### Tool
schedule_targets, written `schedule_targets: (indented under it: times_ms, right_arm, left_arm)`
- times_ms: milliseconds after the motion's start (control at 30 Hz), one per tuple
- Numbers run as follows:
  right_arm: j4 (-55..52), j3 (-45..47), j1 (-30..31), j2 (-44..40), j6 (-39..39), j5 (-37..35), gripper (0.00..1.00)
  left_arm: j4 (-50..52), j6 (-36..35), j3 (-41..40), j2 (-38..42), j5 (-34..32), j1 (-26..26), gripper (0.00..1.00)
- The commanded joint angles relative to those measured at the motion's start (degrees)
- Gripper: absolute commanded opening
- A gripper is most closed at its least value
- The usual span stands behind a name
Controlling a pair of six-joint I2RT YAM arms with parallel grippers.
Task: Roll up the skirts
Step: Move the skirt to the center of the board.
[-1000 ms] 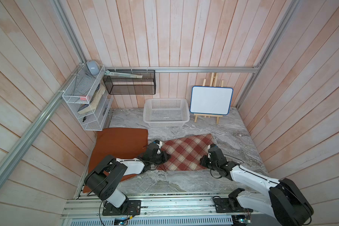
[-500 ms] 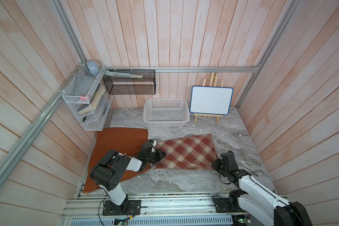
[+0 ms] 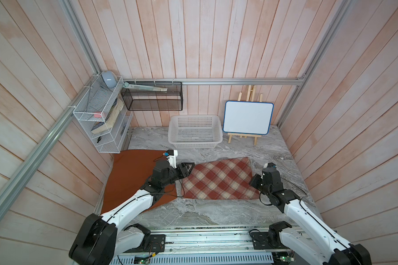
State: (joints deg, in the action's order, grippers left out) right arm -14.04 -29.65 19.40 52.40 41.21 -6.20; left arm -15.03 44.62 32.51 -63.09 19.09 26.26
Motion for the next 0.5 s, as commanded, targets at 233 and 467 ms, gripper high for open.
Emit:
schedule_targets:
  times_ms: [233, 467]
  right_arm:
    - [8.6, -7.2, 9.9, 7.6, -9.5, -9.9, 0.00]
    - [14.2, -7.5, 11.1, 13.2, -16.1, 1.1, 0.00]
  left_arm:
    - [0.1, 5.6, -8.8, 14.9, -2.1, -7.7, 0.00]
    - [13.0, 2.3, -2.6, 1.7, 9.2, -10.0, 0.09]
